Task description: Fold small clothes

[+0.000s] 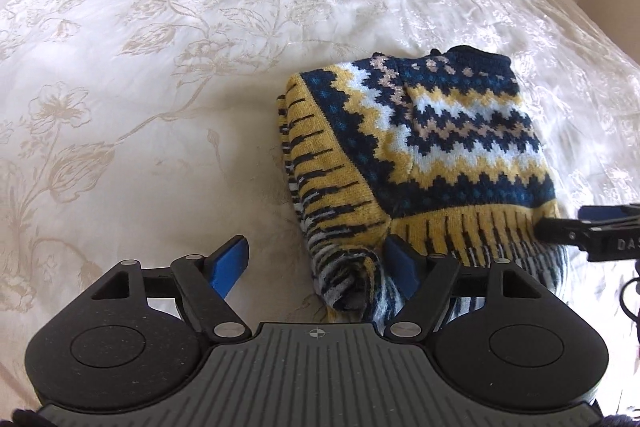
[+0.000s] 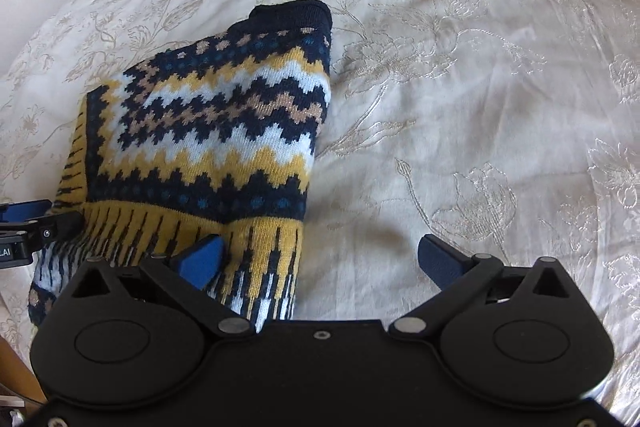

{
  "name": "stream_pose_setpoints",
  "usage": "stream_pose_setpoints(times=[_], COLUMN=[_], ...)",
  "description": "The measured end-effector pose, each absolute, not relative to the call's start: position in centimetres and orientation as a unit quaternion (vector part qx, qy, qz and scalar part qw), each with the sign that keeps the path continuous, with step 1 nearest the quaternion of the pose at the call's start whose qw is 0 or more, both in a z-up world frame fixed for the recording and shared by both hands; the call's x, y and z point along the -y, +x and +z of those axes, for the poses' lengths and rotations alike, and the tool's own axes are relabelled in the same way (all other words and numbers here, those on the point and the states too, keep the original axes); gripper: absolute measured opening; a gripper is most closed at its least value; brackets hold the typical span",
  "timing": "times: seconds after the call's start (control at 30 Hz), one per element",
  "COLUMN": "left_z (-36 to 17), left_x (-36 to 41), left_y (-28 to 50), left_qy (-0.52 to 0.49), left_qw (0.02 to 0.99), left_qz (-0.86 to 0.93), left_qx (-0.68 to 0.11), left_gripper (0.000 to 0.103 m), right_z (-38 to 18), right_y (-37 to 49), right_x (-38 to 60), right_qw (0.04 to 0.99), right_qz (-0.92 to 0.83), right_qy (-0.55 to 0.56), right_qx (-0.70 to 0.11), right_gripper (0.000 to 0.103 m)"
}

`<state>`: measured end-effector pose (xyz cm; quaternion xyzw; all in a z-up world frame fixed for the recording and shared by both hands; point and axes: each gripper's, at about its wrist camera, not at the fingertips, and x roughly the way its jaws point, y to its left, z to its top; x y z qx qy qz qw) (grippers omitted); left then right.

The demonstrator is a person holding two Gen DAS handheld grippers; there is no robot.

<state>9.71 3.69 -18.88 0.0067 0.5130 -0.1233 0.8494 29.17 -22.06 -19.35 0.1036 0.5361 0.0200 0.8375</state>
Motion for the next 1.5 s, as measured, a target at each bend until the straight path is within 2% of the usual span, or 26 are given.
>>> stream_pose_setpoints(times=[0.3,0.73,0.87,1.1,1.33,1.5], left_z=[-18.8,-12.8,-11.5,-7.9,-4.6,-4.1], left_x=[-4.5,-6.8,-6.1,-2.6,0.4,0.9], left_y=[6.1,-0.3,-1.4,-3.3,-4.0,-4.1], left_qy=[0.003,-0.058,-0.081,-0.048,-0.001,-0.015], left_qw=[0.858,0.888,0.88,0.896,0.9,0.895], left_qz=[-0.098,-0.067,-0.084,-0.073,-0.054,-0.054], left_qx=[-0.504,-0.452,-0.46,-0.434,-0.432,-0.441], left_gripper=[0.074,0.074,0.095,0.094,0.094,0.094], right_z=[-20.5,-14.2,-12.3,-9.0,-5.6,-3.9], right_y=[24.3,19.4,18.0,16.1,14.0,13.0], right_x=[21.4,22.0,22.2,22.1,22.8,22.1], right_qw=[0.828,0.866,0.882,0.902,0.923,0.937], right_qz=[0.043,0.065,0.078,0.087,0.128,0.055], right_qy=[0.102,0.124,0.113,0.088,0.113,0.086], right_qx=[-0.549,-0.481,-0.451,-0.414,-0.345,-0.335], right_gripper=[0.102,0.102,0.102,0.102,0.102,0.102])
